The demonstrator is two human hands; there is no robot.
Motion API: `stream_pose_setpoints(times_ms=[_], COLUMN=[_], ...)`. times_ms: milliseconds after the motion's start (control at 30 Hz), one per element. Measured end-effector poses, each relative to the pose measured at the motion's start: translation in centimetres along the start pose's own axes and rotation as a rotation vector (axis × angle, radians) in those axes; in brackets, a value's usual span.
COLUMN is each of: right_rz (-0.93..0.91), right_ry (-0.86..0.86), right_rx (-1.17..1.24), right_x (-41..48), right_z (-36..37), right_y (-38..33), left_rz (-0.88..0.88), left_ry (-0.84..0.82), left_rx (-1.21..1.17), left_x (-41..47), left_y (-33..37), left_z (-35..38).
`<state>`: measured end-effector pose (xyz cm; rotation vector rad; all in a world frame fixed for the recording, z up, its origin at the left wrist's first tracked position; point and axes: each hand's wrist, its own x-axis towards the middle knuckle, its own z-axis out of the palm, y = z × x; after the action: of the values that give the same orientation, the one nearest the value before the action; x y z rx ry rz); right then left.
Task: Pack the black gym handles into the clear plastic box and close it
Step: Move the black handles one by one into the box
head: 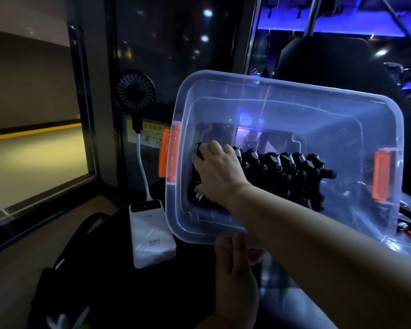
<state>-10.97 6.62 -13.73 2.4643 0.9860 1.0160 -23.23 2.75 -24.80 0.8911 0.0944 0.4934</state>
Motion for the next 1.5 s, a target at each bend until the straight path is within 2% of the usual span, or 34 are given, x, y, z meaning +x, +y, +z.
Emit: stream_pose_setpoints(times_ms=[167,467,567,767,933,1100,1333,1500], right_rz=[-0.03,-0.137,-0.134,0.019,0.232,0.419,0.569,0.797], right_ry=[-0.204,-0.203,-0.158,-0.063,0.1,0.178,0.427,0.305], right_rx=[-0.002,0.001,0.106,0.331,0.409,0.359,0.249,0.486], right_x=[1.0,0.7,0.0,-3.7,-10.1,-17.0,-24.1,-26.8], right_z=[1.7,1.7,0.8,-1.2,-0.7,-0.3,-0.7,-0.6], right_y=[1.2,1.4,2.0,4.5,7.8,11.7,15.0,16.0], left_rz=[0.021,0.052,0.022,0.0,0.013,0.027,0.029,0.025], left_ry=[-0.01,-0.049,-0.045,-0.026,0.021,0.016,0.014,0.009], left_rx=[0.025,0.058,0.032,0.03,0.159,0.154,0.135,0.159], left_x=[0.1,0.1,0.4,0.2,-0.1,-0.2,-0.5,-0.6], left_y=[-0.2,-0.2,-0.2,0.5,0.7,1.0,1.1,0.9], left_z=[0.1,0.2,0.1,0.2,0.2,0.7,1.1,1.1])
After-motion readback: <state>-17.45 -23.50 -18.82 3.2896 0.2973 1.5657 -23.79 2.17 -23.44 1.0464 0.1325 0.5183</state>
